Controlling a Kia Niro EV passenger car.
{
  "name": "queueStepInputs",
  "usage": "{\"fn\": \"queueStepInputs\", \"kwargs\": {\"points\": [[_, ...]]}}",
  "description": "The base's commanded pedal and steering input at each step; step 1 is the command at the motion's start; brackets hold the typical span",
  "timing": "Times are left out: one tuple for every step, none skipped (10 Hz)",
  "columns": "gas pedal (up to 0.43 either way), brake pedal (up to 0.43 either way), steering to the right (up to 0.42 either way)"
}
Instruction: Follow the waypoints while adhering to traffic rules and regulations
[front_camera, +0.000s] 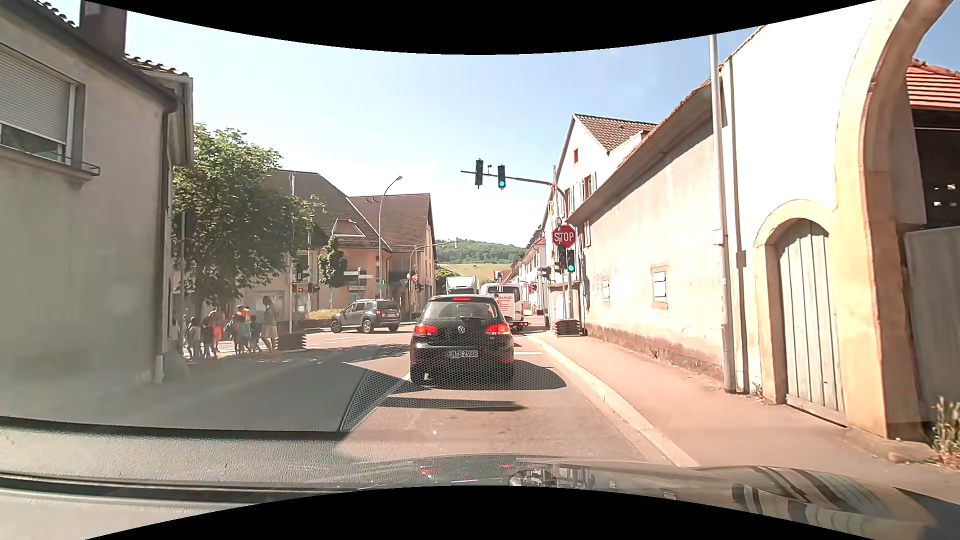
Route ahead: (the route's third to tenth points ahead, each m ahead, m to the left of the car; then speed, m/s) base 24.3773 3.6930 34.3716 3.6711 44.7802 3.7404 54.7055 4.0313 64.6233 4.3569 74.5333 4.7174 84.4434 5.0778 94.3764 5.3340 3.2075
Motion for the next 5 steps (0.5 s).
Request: {"fn": "queueStepInputs", "kwargs": {"points": [[0.000, 0.128, 0.001], [0.000, 0.152, 0.001], [0.000, 0.171, 0.001], [0.000, 0.177, 0.001], [0.000, 0.195, -0.001]]}}
